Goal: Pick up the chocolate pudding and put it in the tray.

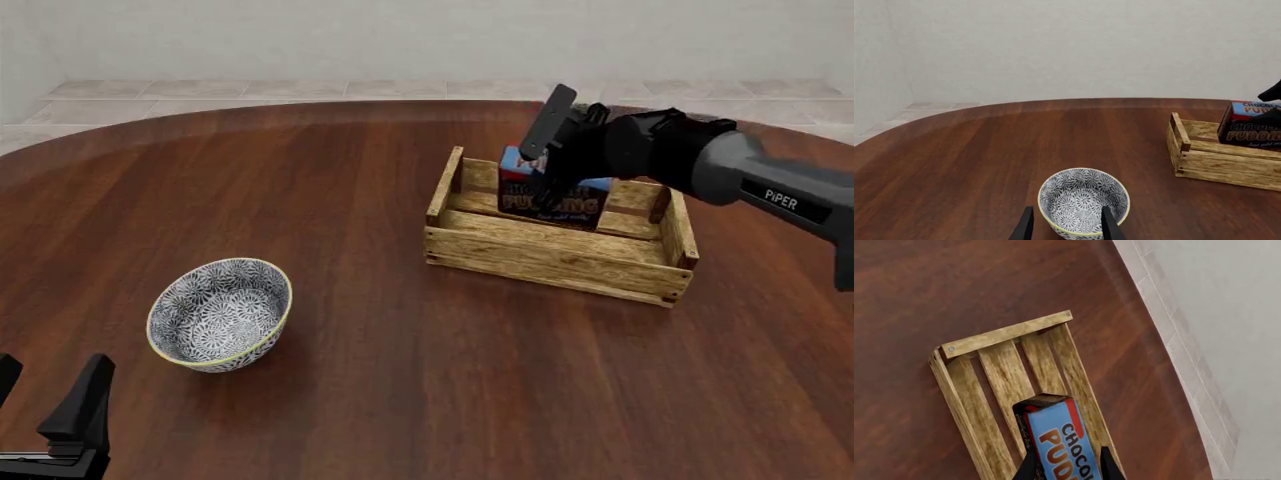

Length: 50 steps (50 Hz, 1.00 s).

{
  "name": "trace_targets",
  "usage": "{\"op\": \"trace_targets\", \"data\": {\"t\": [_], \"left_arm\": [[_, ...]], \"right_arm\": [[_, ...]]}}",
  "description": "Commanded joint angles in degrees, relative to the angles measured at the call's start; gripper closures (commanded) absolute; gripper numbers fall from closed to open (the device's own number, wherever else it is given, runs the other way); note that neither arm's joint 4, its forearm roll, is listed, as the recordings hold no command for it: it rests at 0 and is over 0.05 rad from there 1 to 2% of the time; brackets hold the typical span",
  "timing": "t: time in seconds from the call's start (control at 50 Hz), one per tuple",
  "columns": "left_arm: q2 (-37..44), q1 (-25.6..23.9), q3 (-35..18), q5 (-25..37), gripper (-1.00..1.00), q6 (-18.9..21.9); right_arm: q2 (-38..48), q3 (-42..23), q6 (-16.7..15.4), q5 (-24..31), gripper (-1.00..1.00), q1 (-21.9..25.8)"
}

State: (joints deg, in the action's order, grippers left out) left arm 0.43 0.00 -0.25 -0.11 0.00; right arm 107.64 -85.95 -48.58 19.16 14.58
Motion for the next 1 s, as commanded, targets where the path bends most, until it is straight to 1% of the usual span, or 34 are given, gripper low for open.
{"op": "trace_targets", "data": {"t": [0.02,0.26,0.54,0.58,0.64,1.0], "left_arm": [[0.0,0.0,0.0,0.0,-1.0,0.0],[0.0,0.0,0.0,0.0,-1.0,0.0],[0.0,0.0,0.0,0.0,-1.0,0.0],[0.0,0.0,0.0,0.0,-1.0,0.0],[0.0,0.0,0.0,0.0,-1.0,0.0],[0.0,0.0,0.0,0.0,-1.0,0.0]], "right_arm": [[1.0,-0.3,1.5,-0.4,1.0,-0.3],[2.1,-0.8,1.3,-0.5,1.0,-0.5],[3.4,-1.1,1.8,-0.9,1.0,-0.1],[3.8,-0.9,1.3,-1.3,1.0,-0.4],[3.8,-1.1,1.8,-1.1,1.0,-0.1],[4.6,-0.2,2.2,-2.3,1.0,0.3]]}}
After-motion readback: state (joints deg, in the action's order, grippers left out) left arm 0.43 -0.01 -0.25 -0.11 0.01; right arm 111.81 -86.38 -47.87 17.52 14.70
